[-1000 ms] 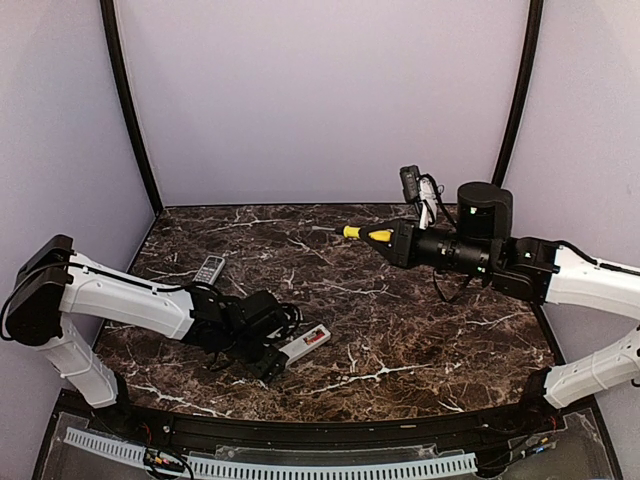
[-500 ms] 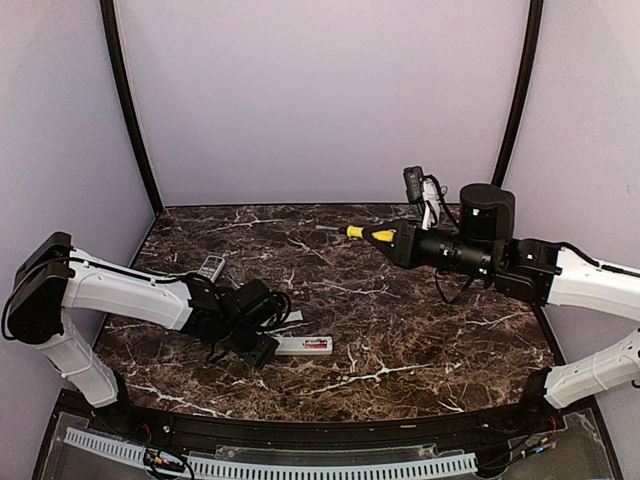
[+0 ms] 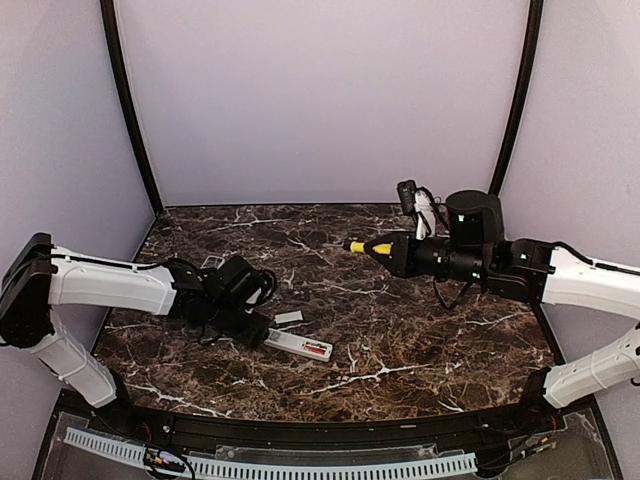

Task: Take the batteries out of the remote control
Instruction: Adjust the remote control without the battery cover at the center of the board.

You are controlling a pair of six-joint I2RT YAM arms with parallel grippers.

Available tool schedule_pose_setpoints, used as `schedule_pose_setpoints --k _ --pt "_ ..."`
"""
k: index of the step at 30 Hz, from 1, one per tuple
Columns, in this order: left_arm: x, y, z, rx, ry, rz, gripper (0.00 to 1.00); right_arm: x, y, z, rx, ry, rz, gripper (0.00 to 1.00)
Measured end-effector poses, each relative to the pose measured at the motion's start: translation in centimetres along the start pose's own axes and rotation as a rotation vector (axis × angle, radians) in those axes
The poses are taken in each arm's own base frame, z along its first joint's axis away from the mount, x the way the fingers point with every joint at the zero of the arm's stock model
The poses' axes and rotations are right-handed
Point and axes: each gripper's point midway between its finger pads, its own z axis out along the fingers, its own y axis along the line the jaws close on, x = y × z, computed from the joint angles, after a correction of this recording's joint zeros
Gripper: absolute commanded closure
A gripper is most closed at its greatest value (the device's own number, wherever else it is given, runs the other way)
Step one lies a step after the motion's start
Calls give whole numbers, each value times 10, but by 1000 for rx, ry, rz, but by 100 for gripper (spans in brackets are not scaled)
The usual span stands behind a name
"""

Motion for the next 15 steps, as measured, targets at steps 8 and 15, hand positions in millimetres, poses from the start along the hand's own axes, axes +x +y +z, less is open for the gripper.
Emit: schedule_pose_setpoints --k 8,15 --pt "-47 -2 -56 241 -165 -206 42 37 -15 -2 77 143 27 100" --pt "-41 -17 -40 433 -38 -303 51 91 6 -11 77 301 98 100"
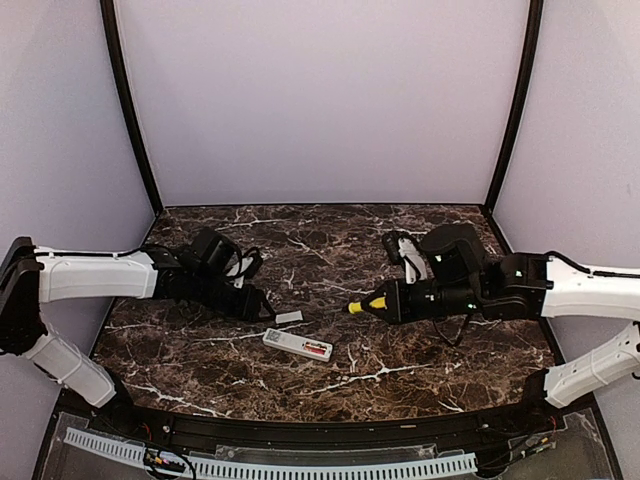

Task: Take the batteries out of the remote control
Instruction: Adjust the remote control without the battery cover at the center of the board, then hold the remote control without the battery cover at the center of the board.

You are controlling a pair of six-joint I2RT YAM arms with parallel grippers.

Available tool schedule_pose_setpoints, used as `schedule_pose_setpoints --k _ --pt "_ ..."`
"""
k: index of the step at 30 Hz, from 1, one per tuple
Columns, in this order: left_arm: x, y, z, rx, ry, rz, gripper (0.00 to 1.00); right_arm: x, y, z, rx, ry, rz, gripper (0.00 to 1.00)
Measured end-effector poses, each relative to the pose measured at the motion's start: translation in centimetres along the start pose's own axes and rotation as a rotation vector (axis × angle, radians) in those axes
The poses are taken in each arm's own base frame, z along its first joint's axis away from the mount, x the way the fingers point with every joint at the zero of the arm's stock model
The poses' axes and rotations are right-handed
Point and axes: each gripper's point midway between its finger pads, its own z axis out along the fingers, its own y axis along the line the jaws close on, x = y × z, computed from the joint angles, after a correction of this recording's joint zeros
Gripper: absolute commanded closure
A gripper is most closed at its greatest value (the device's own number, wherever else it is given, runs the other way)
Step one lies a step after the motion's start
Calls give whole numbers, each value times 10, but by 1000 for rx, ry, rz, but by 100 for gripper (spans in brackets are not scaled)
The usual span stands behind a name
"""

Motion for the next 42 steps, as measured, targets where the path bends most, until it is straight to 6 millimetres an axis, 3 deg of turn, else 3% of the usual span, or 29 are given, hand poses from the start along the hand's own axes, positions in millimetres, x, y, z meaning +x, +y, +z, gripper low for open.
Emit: schedule_pose_setpoints --k 4,9,18,42 --pt "15 5 17 37 99 -36 54 28 2 2 16 77 46 100" --pt "25 10 32 33 177 -20 55 45 -5 9 60 129 113 100" --pt "27 22 34 -28 183 20 54 70 -25 34 159 210 173 100" --pt "31 33 51 -70 230 23 66 65 -37 52 212 200 173 100"
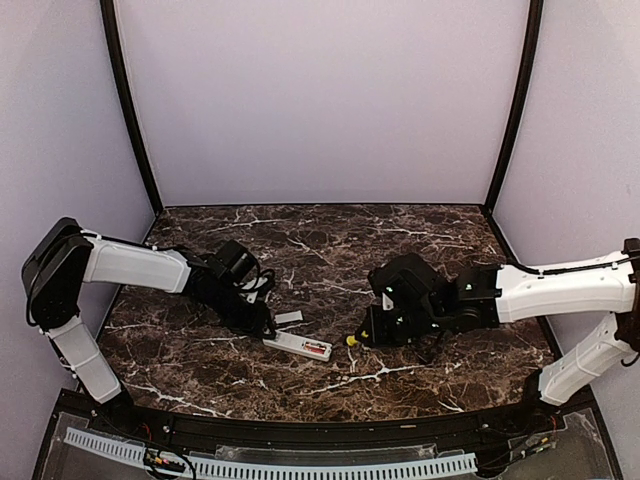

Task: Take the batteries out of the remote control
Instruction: Hold the remote control without the battery cover at the center of the board, then remove the battery from the remote control without the battery cover.

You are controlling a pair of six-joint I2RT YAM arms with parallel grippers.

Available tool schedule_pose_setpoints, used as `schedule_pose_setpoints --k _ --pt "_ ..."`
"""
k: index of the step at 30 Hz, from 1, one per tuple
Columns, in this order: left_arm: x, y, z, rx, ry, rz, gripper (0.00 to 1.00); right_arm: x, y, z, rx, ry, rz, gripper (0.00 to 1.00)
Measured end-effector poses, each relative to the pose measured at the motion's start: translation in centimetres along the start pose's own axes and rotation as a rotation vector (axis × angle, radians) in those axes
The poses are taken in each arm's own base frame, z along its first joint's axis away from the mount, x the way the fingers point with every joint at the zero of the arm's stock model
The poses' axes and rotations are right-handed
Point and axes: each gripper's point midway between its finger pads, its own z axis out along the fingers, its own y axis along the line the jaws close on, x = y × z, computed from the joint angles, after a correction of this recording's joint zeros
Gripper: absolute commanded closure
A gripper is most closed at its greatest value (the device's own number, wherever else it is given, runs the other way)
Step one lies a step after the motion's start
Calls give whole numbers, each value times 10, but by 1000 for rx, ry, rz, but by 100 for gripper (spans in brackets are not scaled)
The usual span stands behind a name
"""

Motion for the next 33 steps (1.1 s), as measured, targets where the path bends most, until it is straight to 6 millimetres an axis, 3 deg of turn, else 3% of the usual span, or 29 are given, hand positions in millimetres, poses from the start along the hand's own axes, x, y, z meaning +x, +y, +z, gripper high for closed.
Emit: schedule_pose_setpoints --k 9,33 --pt "-1 -1 1 3 2 4 68 -14 3 2 -31 -30 17 100" --pt "-3 -4 2 16 7 4 71 -7 0 12 -23 21 40 100"
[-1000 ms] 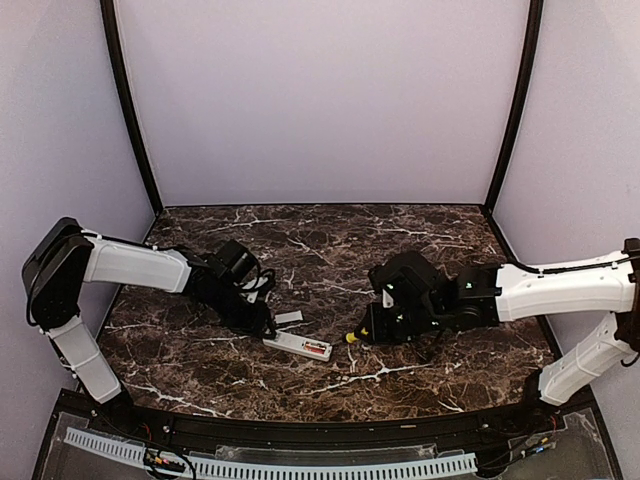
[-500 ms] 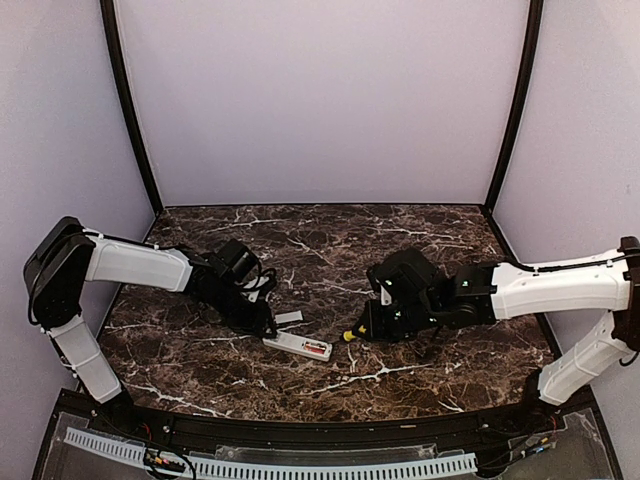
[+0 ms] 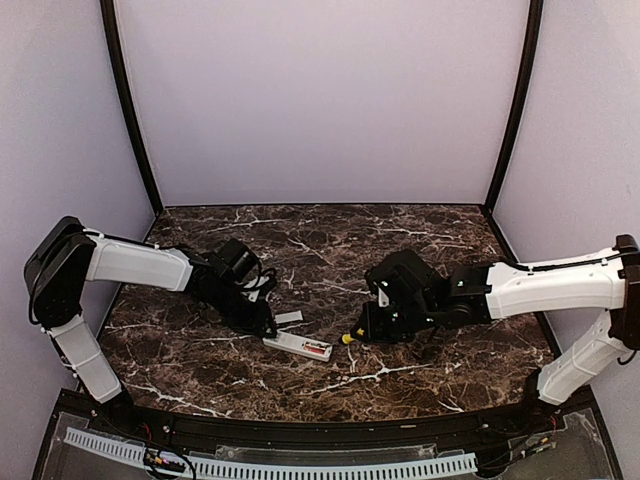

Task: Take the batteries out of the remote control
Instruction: Remove the battery from the remote control without the battery cover.

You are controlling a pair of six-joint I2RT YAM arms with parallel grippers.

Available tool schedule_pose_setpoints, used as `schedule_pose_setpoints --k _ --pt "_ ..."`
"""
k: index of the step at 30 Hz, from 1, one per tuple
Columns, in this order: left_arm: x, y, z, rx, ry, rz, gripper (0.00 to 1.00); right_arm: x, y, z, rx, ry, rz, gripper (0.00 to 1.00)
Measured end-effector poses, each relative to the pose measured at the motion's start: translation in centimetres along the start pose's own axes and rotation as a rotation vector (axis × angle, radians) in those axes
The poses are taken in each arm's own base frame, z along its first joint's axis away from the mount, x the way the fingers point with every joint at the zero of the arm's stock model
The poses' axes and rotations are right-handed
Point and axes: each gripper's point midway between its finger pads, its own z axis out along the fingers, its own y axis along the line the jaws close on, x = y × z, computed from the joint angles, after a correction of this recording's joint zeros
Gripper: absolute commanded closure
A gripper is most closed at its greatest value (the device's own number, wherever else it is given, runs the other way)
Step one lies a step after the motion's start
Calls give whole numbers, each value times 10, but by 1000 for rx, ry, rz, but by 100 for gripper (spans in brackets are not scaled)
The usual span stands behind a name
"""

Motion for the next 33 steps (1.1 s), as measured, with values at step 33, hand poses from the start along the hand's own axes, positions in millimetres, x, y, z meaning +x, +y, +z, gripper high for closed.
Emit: schedule_pose_setpoints --k 33 --pt "-1 -1 0 10 -2 -4 74 -5 -8 4 -45 52 104 100"
